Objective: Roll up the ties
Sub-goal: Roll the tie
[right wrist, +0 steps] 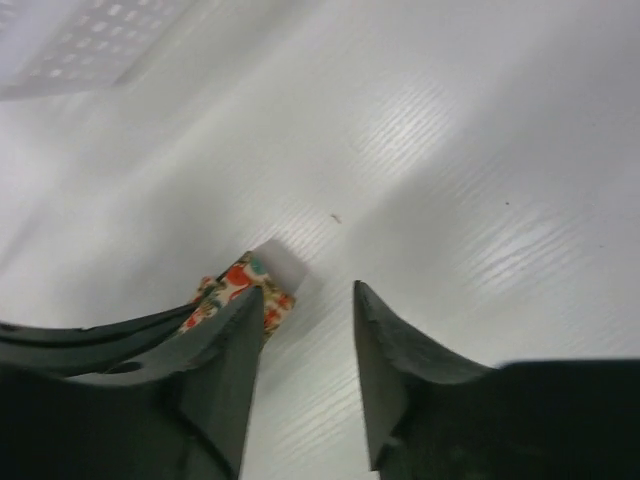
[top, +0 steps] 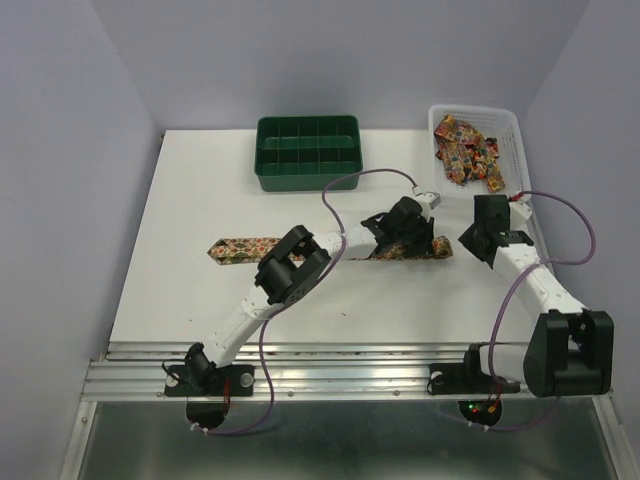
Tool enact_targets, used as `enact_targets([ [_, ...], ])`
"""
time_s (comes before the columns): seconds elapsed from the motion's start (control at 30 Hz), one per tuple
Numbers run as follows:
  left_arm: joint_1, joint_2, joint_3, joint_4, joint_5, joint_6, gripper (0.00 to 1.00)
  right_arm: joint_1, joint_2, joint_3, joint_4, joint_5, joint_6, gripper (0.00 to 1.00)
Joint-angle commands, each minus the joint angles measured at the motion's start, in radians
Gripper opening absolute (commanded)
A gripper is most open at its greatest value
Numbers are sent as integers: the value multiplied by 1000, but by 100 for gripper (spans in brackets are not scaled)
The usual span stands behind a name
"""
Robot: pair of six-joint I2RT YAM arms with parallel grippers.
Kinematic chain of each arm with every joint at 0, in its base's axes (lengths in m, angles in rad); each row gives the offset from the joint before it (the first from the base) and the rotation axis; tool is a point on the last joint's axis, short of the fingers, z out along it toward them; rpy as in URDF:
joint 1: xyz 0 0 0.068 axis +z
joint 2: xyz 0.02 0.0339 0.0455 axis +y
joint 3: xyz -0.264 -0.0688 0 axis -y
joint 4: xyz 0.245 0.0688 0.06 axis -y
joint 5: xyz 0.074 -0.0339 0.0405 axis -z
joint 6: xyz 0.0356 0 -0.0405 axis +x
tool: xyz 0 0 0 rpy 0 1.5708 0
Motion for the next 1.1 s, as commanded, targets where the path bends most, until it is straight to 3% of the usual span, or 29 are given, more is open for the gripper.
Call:
enact_targets([
  [0.0,1,-33,-18,30,10,5,10,-13,109,64,-23,54,8,37],
  [0.07,2,-39,-24,33,6,4,10,-14,135,43,28,-76,-35,28],
  [0.2,5,-64,-44,34,-7,11,10,-12,137,20,112,-237,-61,23],
  [0.43,16,-84,-55,30,-15,5,12,-12,94,-8,119,-289,-70,24],
  [0.77,19,-139,-82,16,-50,19,34,-13,130,-32,172,-440,-92,23],
  [1.07,34,-205,-99,-53,-87,65,36,-12,103,-43,188,-435,-81,24],
])
